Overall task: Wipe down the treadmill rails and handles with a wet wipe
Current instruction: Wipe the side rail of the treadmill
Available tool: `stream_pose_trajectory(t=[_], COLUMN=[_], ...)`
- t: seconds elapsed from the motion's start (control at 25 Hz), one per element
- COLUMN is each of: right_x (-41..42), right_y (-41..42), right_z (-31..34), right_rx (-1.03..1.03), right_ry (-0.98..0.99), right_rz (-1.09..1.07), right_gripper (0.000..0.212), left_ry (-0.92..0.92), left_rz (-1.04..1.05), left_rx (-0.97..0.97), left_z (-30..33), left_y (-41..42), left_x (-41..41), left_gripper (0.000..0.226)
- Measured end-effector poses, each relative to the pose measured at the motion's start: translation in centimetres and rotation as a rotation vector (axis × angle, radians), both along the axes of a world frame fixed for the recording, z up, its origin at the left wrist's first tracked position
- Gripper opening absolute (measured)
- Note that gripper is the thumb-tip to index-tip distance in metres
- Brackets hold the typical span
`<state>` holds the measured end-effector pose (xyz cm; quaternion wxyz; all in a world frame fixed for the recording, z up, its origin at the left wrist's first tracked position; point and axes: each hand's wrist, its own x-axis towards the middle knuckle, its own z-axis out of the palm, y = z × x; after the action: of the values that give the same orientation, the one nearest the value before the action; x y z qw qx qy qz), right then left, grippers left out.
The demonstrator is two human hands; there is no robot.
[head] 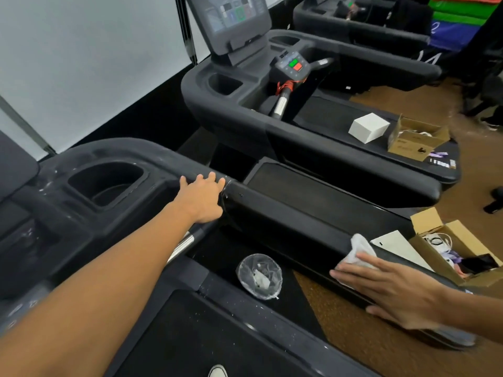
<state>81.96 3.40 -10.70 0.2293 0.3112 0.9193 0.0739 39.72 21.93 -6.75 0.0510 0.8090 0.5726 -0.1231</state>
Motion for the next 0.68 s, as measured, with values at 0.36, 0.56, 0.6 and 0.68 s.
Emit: stream_pose_trajectory(t=[0.36,0.56,0.6,0.68], right_x=[-21.4,-22.5,-20.8,-16.0], right_y=[13.5,13.2,12.2,9.4], right_z=[-0.2,-1.2,-1.4,-1.9], right_rx=[0.187,0.346,0.341,0.314], right_ry=[-0.317,-0.501,-0.494,-0.461], right_rz=[0.260,0.314,0.330,0.367], right_gripper=[0.071,0.070,0.071,0.071], left_ry=[0.004,0.002,-0.001,-0.011], left_rz=[-0.012,-0.016,-0.019,-0.022], left_rx=[0.009,0.029,0.025,0.020], left_z=[-0.3,-0.6,-0.6,-0.5], left_y=[-0.3,-0.3,-0.3,-0.2], left_x=[-0.3,-0.7,-0.8,-0.8], left_gripper=[0.079,0.081,0.082,0.082])
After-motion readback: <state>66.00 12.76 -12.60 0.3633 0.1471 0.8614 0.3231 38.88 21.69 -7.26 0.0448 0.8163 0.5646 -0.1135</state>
